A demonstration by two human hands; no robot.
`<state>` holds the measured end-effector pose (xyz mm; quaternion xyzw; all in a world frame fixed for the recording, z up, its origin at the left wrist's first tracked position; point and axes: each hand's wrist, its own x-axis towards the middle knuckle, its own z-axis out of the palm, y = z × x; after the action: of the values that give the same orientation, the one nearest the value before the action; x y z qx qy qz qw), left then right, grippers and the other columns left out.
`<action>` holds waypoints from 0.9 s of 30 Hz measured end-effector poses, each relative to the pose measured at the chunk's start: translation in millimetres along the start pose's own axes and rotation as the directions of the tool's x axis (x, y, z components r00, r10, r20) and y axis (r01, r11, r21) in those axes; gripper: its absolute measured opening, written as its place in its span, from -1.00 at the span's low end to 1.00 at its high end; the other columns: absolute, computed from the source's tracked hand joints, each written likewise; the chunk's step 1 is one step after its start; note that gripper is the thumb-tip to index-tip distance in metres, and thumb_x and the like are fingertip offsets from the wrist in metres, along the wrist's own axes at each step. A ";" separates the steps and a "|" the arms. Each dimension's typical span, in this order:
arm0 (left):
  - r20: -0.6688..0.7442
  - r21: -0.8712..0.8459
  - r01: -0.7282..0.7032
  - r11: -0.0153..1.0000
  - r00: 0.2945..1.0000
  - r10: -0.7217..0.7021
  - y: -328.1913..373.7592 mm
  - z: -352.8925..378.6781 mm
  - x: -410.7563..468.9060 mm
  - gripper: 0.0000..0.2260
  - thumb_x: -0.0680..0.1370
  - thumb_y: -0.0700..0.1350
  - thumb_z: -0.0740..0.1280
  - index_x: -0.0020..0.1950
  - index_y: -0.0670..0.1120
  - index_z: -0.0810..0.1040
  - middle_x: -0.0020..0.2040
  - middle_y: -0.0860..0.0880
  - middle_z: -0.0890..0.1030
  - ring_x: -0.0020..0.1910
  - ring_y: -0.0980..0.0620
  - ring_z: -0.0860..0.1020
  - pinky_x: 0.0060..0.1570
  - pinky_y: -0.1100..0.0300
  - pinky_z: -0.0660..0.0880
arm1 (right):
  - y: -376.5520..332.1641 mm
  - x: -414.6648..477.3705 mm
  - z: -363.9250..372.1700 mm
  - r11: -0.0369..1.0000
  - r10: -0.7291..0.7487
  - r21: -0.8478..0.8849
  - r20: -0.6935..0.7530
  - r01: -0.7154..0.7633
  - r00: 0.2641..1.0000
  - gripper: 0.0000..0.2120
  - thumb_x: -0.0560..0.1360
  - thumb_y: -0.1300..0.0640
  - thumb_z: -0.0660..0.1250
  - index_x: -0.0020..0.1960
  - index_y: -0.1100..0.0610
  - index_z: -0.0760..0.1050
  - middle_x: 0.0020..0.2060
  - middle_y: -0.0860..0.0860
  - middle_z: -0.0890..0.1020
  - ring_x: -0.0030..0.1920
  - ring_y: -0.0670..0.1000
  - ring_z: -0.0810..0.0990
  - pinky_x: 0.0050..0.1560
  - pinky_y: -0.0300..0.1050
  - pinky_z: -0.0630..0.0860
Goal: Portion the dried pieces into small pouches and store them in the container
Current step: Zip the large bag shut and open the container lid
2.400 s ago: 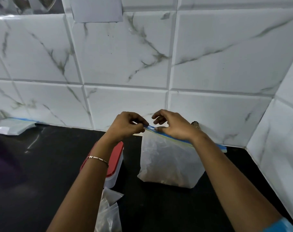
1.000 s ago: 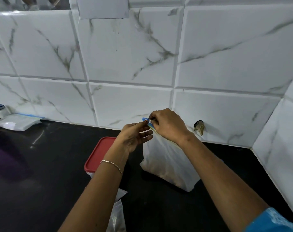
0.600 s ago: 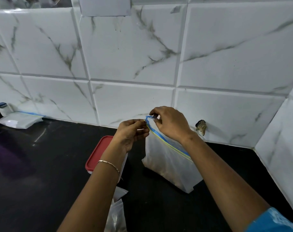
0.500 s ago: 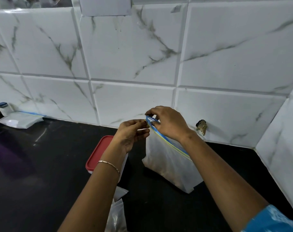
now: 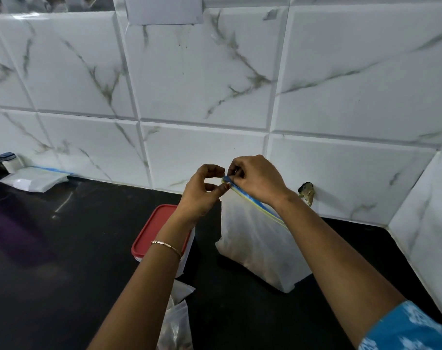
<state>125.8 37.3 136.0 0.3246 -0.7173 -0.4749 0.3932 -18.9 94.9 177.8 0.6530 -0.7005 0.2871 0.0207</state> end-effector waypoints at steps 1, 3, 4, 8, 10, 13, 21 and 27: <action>0.031 0.027 0.023 0.999 0.999 -0.024 0.7 -0.6 1.3 -0.70 0.52 -0.11 0.42 0.22 -0.07 0.49 0.13 0.00 0.59 -0.06 -0.05 0.62 -0.12 0.07 0.60 | -0.2 0.2 -0.8 1.000 -0.004 -0.012 -0.002 0.004 1.000 -0.92 0.49 0.10 0.36 -0.07 0.03 0.63 -0.16 -0.04 0.68 -0.17 -0.05 0.60 -0.09 -0.09 0.58; 0.053 0.054 0.048 0.997 0.997 -0.051 1.2 -0.5 3.8 -0.78 0.54 -0.11 0.39 0.16 -0.10 0.53 0.03 -0.06 0.63 -0.13 -0.02 0.62 -0.14 0.08 0.58 | -1.1 0.0 -3.3 1.000 -0.010 -0.010 0.017 0.010 1.000 -0.89 0.50 0.16 0.34 -0.04 0.06 0.64 -0.12 -0.03 0.68 -0.15 -0.04 0.61 -0.07 -0.10 0.57; 0.034 0.041 0.055 0.998 0.998 -0.056 1.2 -0.2 4.5 -0.84 0.55 -0.14 0.38 0.11 -0.12 0.55 -0.03 -0.08 0.64 -0.16 0.00 0.62 -0.14 0.07 0.59 | -1.5 -0.2 -4.6 1.000 -0.017 -0.003 0.036 0.017 0.999 -0.86 0.51 0.20 0.31 -0.02 0.07 0.64 -0.10 -0.03 0.68 -0.13 -0.05 0.61 -0.08 -0.13 0.56; -0.062 -0.109 0.094 0.990 0.993 -0.101 0.1 -0.3 4.3 -0.91 0.58 -0.22 0.33 0.05 -0.22 0.57 -0.10 -0.17 0.63 -0.25 0.02 0.59 -0.24 0.26 0.60 | 0.1 -0.5 -10.0 0.999 -0.038 0.027 0.105 0.035 0.994 -0.75 0.49 0.32 0.23 0.00 0.04 0.56 -0.09 -0.03 0.68 -0.08 -0.03 0.62 -0.08 -0.12 0.54; -0.053 -0.121 0.099 0.988 0.993 -0.106 0.3 -2.9 3.5 -0.89 0.58 -0.20 0.33 0.07 -0.20 0.57 -0.06 -0.16 0.63 -0.22 0.04 0.59 -0.24 0.27 0.58 | 2.8 -0.4 -12.9 0.997 -0.026 0.077 0.129 0.017 0.991 -0.77 0.48 0.32 0.23 0.00 0.01 0.44 -0.12 -0.01 0.69 -0.09 -0.02 0.62 -0.05 -0.04 0.56; 0.056 -0.063 0.082 0.995 0.995 -0.078 2.0 -7.3 3.4 -0.78 0.55 -0.15 0.38 0.19 -0.10 0.54 0.05 -0.04 0.63 -0.08 0.04 0.62 -0.19 0.21 0.55 | 1.6 -0.8 -15.2 0.995 -0.044 0.093 0.152 0.030 0.987 -0.77 0.49 0.29 0.27 -0.01 -0.01 0.36 -0.14 0.01 0.69 -0.12 -0.02 0.62 -0.07 -0.02 0.57; 0.008 -0.160 0.113 0.981 0.994 -0.113 2.3 4.7 0.9 -0.90 0.54 -0.25 0.37 0.04 -0.24 0.58 -0.18 -0.15 0.64 -0.28 0.00 0.60 -0.22 0.26 0.61 | 0.2 -4.3 -14.5 1.000 -0.014 0.006 0.052 0.014 0.999 -0.85 0.41 0.23 0.36 -0.10 0.01 0.46 -0.26 -0.09 0.62 -0.22 -0.04 0.57 -0.19 -0.13 0.51; -0.028 -0.221 0.129 0.967 0.990 -0.139 1.0 11.4 -1.3 -0.94 0.55 -0.24 0.36 0.01 -0.18 0.56 -0.14 -0.15 0.62 -0.22 -0.01 0.60 -0.18 0.22 0.64 | 10.0 -6.7 -25.7 0.998 0.058 -0.035 0.174 -0.053 0.983 -0.80 0.41 0.28 0.36 -0.07 0.01 0.49 -0.25 -0.09 0.61 -0.21 -0.09 0.58 -0.07 -0.04 0.59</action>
<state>116.3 43.6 133.9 0.3372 -0.6285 -0.5693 0.4088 -36.1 111.8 192.8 0.6554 -0.7219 0.2187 -0.0391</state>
